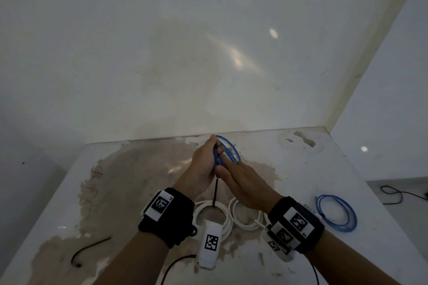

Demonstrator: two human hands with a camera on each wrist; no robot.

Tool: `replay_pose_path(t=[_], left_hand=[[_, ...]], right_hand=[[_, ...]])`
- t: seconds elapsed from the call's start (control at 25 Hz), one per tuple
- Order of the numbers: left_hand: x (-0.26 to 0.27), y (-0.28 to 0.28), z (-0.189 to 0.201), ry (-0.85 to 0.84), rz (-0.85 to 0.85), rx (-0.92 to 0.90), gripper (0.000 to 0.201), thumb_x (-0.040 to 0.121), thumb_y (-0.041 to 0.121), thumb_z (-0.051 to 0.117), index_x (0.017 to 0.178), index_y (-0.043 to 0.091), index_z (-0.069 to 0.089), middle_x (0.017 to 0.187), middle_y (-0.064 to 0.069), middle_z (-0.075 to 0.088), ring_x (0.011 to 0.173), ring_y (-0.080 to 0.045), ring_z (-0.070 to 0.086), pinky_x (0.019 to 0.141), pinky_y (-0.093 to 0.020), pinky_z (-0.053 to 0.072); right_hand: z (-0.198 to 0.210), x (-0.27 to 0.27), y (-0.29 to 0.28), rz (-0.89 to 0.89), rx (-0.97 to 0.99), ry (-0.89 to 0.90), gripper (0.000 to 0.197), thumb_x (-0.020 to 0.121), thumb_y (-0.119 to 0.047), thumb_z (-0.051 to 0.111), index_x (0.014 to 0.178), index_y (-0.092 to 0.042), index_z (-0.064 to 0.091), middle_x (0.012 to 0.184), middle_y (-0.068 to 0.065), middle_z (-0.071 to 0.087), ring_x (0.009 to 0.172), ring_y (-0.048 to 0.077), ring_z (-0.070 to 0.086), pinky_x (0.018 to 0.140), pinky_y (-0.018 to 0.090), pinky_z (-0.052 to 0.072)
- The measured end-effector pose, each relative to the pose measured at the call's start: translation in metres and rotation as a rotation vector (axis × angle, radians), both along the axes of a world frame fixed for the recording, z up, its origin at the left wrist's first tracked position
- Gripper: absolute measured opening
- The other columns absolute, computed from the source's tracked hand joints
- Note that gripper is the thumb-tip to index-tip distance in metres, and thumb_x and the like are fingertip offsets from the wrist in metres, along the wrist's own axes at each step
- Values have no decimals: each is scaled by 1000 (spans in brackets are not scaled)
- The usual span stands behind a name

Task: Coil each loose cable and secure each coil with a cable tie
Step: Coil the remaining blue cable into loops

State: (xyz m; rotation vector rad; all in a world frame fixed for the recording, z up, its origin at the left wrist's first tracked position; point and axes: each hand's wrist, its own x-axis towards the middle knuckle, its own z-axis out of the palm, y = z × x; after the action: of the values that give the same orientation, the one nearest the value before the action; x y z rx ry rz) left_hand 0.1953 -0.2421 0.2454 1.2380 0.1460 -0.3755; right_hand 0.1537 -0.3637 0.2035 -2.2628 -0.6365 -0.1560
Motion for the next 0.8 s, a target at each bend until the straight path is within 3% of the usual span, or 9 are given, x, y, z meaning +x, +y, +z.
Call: replay_pose_path(t=[0.16, 0.24, 0.32, 0.44, 0.52, 0.64, 0.72, 0.8], left_hand=[[-8, 17, -20, 18, -31, 74, 39, 106, 36, 32, 77, 13, 45, 66, 0, 43, 52, -15, 31, 54, -30, 30], [-11, 33, -32, 43, -57, 170, 42, 105, 40, 33, 77, 14, 50, 70, 0, 49, 57, -16, 38, 60, -31, 31], [-14, 55, -43, 34, -110, 339, 48, 103, 48, 31, 77, 19, 59, 76, 1, 56, 65, -14, 46, 64, -30, 32], [-21, 118, -84, -18, -190, 737, 49, 104, 46, 31, 97, 13, 66, 91, -3, 57, 78, -18, 50, 70, -30, 38], [-34, 181, -131, 24, -111, 916, 38, 103, 37, 41, 109, 5, 61, 99, -11, 58, 83, -23, 52, 75, -32, 41], [-68, 275, -192, 249, 189, 1200, 31, 97, 31, 51, 124, 16, 53, 124, -13, 51, 101, -32, 55, 89, -44, 47], [-86, 323, -215, 384, 323, 1367, 43, 95, 30, 52, 136, 21, 44, 138, -13, 39, 118, -38, 46, 100, -48, 39], [-93, 358, -228, 477, 313, 1383, 49, 95, 31, 51, 141, 20, 39, 145, -14, 32, 127, -40, 38, 105, -51, 31]], right_hand=[[-13, -7, 12, 0, 22, 149, 29, 108, -31, 31, 86, -27, 49, 66, 2, 53, 57, 23, 48, 55, 31, 36], [-24, -13, 23, -2, 41, 196, 31, 108, -30, 33, 80, -32, 46, 65, 3, 52, 57, 21, 47, 55, 30, 34], [-32, -16, 30, -50, 118, 242, 36, 106, -32, 35, 71, -28, 43, 61, 5, 47, 54, 19, 41, 56, 32, 32], [-45, -14, 38, -93, 311, 425, 43, 109, -26, 33, 68, -17, 37, 58, -3, 31, 50, 8, 29, 51, 22, 27], [-53, -17, 45, -89, 363, 561, 42, 109, -21, 32, 67, -15, 35, 56, -4, 25, 48, 9, 23, 49, 20, 25], [-66, -22, 62, -75, 314, 662, 43, 108, -21, 34, 66, -12, 34, 54, -5, 23, 48, 11, 19, 49, 21, 24], [-74, -23, 74, -64, 291, 699, 42, 107, -22, 34, 67, -11, 34, 54, -5, 22, 47, 12, 18, 48, 19, 24], [-79, -19, 86, -61, 288, 722, 42, 108, -22, 34, 67, -10, 34, 54, -4, 21, 45, 11, 17, 46, 19, 24]])
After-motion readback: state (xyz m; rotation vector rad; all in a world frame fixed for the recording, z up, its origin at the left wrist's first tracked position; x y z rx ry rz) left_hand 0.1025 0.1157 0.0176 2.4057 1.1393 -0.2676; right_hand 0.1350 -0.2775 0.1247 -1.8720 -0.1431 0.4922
